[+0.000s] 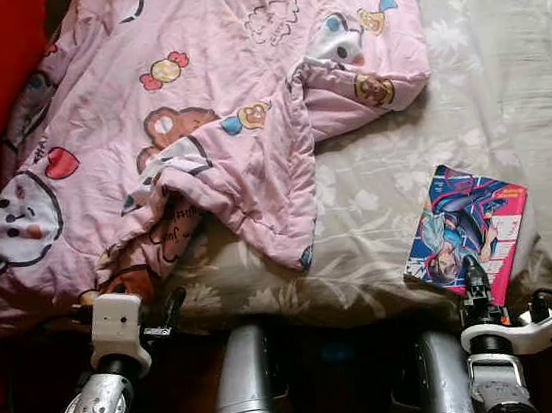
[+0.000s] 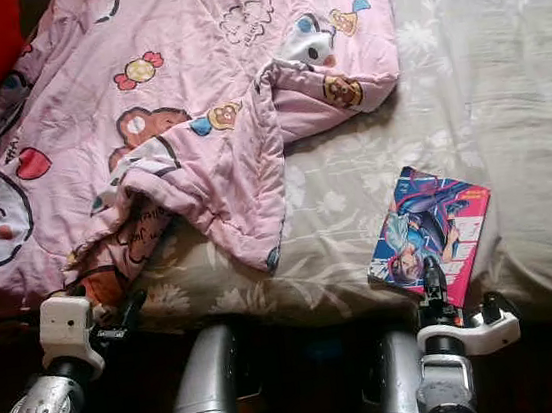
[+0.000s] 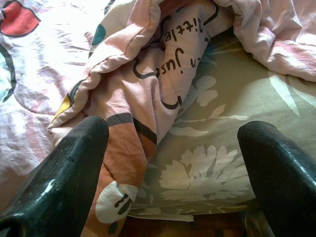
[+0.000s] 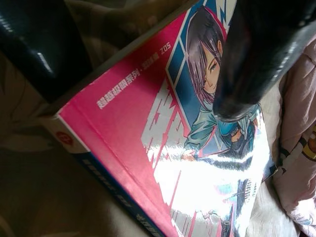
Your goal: Clean up the room
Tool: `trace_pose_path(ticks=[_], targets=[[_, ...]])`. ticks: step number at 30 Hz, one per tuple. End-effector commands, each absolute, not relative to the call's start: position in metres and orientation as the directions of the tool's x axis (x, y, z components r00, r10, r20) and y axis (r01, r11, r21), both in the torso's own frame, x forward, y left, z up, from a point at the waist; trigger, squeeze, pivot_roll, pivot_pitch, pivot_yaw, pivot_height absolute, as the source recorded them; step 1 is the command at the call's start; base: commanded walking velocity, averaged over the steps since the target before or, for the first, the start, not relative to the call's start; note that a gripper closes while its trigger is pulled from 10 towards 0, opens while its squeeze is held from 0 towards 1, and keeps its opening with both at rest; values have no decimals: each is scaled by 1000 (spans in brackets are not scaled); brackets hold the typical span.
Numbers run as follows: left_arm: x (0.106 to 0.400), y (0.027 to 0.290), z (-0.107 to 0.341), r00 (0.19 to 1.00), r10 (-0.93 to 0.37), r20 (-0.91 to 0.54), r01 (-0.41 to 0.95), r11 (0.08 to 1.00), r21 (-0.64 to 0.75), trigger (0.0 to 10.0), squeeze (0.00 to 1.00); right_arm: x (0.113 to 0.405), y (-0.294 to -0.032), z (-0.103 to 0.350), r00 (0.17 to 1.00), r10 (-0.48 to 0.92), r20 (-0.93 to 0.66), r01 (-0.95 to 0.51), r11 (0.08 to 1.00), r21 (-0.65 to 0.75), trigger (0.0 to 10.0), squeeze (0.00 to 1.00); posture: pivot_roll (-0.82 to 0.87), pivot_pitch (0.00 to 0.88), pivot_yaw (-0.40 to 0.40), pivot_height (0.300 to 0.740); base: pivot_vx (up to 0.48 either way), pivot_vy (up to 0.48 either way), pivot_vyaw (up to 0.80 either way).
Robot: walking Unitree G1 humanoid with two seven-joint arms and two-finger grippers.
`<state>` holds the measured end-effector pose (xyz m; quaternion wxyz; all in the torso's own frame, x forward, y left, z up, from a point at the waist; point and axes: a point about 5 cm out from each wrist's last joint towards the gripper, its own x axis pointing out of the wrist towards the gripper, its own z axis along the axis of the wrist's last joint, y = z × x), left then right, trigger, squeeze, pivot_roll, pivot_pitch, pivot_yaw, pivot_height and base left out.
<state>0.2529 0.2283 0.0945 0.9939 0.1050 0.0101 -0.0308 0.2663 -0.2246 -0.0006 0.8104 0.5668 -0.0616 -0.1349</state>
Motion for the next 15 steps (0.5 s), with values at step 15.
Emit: trace_pose_path(ticks=[15], targets=[[249, 234, 85, 996, -37, -80, 54, 974, 222, 10000, 0, 259, -216, -11, 961, -260, -97, 174, 293, 940, 0, 0, 292, 465, 155, 600, 0, 0, 0]])
